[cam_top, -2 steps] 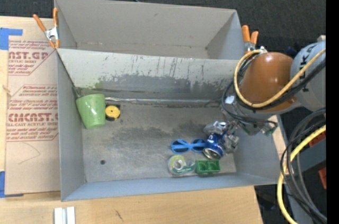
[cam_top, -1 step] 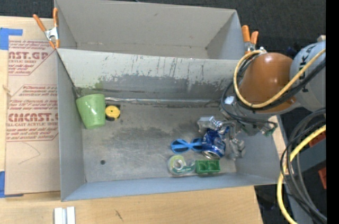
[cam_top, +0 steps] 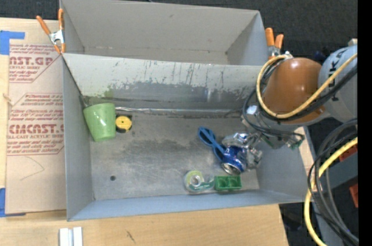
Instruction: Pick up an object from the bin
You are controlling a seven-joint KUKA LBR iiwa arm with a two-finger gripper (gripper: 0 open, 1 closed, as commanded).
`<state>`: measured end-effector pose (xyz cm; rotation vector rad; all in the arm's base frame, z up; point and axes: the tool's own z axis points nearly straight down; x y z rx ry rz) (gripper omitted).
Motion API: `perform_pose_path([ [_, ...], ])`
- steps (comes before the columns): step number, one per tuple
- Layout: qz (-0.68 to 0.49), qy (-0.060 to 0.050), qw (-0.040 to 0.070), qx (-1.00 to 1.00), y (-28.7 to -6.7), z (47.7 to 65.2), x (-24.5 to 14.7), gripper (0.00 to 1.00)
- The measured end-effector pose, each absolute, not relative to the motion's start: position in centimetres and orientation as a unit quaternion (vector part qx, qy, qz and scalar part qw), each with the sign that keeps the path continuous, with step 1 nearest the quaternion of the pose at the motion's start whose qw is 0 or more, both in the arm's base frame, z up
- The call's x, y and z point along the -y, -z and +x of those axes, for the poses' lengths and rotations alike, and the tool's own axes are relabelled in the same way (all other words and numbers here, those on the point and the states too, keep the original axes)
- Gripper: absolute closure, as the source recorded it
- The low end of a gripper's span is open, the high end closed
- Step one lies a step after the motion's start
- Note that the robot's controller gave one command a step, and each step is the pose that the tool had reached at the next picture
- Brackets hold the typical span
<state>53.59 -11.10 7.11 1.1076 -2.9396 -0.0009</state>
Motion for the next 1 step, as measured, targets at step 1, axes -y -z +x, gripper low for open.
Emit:
perform_pose_path([
  [1,0.361,-0.003,-0.005,0.933,-26.37,54.84,10.59,1.0],
])
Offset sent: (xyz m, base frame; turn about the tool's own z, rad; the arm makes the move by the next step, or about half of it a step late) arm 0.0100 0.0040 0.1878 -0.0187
